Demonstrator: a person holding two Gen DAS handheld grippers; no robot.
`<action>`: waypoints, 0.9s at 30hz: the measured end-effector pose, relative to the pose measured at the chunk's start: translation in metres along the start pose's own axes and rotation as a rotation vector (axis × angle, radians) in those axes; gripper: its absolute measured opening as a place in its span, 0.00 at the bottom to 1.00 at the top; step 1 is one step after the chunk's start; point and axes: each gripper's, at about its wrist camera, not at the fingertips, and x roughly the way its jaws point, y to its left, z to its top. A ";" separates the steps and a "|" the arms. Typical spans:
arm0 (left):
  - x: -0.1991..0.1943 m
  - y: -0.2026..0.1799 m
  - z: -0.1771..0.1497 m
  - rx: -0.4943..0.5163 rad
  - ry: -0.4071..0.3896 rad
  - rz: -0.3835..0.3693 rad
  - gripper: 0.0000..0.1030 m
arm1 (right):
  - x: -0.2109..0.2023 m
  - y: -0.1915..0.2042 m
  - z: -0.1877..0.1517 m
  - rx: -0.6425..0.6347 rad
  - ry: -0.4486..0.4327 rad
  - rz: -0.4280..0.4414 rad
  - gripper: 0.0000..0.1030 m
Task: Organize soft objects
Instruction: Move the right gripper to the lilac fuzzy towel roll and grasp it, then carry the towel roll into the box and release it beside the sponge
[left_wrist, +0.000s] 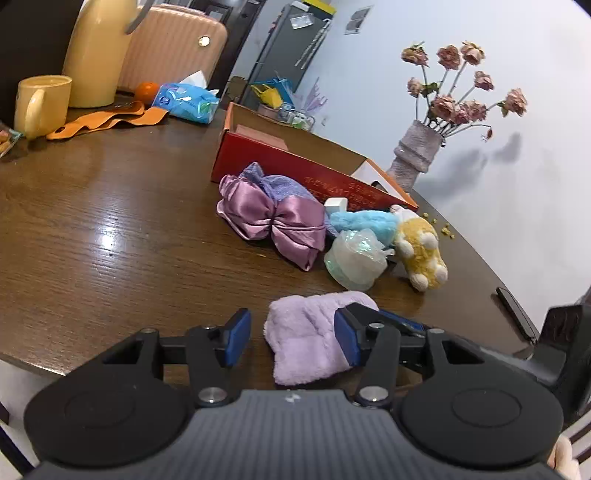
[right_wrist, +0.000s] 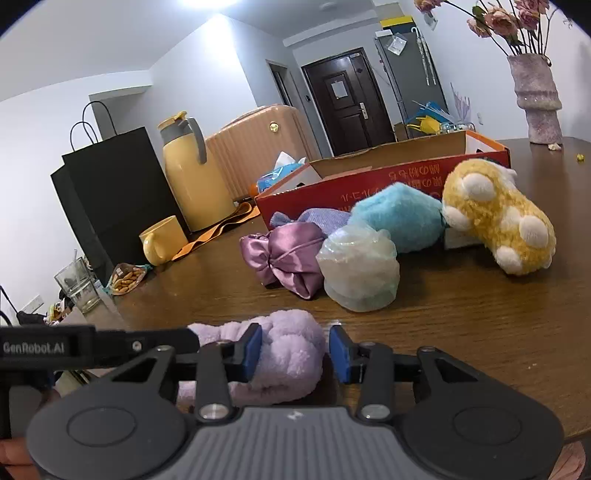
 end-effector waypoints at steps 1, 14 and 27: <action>0.004 0.001 0.000 -0.007 0.011 0.017 0.43 | 0.000 -0.001 -0.001 0.013 0.003 0.003 0.35; -0.001 -0.012 -0.003 0.023 -0.006 0.004 0.18 | -0.020 0.014 0.002 -0.049 -0.037 -0.007 0.25; 0.082 -0.035 0.189 0.071 -0.022 -0.071 0.18 | 0.046 0.008 0.186 -0.171 -0.086 -0.078 0.25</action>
